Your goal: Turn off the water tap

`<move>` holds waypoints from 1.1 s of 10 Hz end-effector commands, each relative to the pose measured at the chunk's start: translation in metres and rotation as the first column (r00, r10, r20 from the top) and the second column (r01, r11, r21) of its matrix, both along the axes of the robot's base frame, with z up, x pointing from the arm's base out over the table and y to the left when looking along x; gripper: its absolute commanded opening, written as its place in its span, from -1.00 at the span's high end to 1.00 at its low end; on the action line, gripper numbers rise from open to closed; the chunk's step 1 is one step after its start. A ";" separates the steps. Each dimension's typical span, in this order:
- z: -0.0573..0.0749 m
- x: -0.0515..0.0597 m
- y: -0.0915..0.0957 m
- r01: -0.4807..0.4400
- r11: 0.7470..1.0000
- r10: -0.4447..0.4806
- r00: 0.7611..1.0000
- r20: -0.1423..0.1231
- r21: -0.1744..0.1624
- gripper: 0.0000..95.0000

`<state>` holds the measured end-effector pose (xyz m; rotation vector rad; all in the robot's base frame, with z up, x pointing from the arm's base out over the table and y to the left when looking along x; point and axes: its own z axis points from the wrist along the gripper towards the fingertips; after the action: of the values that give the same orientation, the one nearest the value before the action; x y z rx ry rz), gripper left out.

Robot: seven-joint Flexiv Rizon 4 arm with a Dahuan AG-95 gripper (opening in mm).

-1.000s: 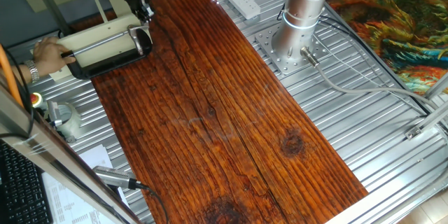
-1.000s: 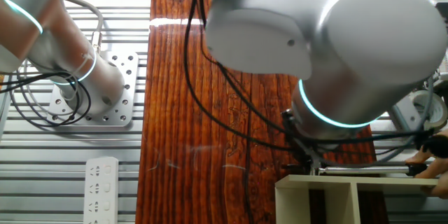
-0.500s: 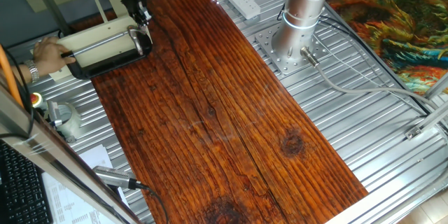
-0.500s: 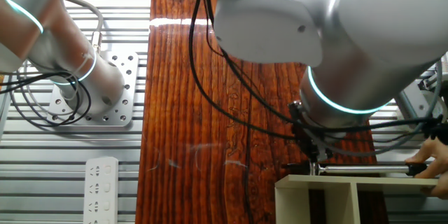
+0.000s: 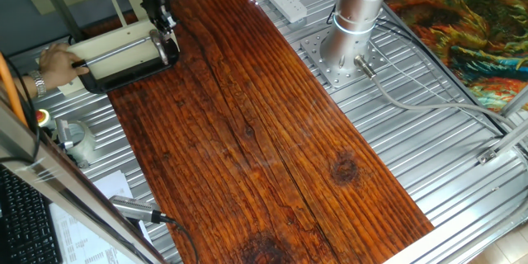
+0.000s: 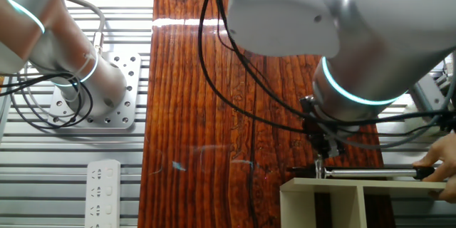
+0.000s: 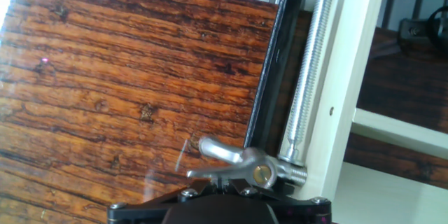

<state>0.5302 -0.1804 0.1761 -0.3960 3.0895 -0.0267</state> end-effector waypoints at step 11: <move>0.005 0.005 0.006 0.027 1.000 -0.027 1.000 -0.015 -0.001 1.00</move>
<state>0.5358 -0.1733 0.1821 -0.3566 3.1190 -0.0270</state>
